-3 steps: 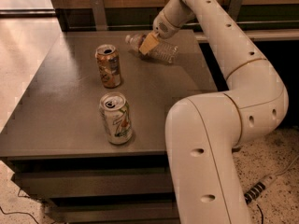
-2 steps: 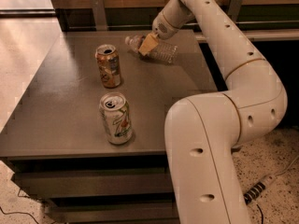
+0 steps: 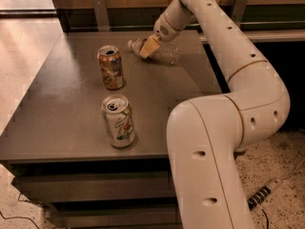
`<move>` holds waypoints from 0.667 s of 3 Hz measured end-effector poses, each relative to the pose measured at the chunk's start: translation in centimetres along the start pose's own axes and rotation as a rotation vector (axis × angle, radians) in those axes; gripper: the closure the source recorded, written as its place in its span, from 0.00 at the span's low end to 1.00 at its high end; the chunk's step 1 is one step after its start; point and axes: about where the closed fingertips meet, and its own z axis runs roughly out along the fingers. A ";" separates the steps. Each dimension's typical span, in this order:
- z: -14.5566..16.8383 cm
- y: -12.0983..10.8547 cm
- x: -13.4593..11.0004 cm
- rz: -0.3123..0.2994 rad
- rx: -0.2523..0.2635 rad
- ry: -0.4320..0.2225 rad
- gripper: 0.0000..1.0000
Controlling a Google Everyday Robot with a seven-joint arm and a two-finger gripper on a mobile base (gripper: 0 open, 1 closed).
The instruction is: Knock water bottle over
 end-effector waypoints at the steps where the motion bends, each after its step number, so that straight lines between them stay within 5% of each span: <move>1: 0.4 0.1 0.0 0.000 -0.004 0.002 0.00; 2: 0.4 0.1 0.0 0.000 -0.005 0.002 0.00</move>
Offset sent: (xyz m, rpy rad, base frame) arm 0.0005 0.0023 -0.0035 -0.0002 0.0043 0.0024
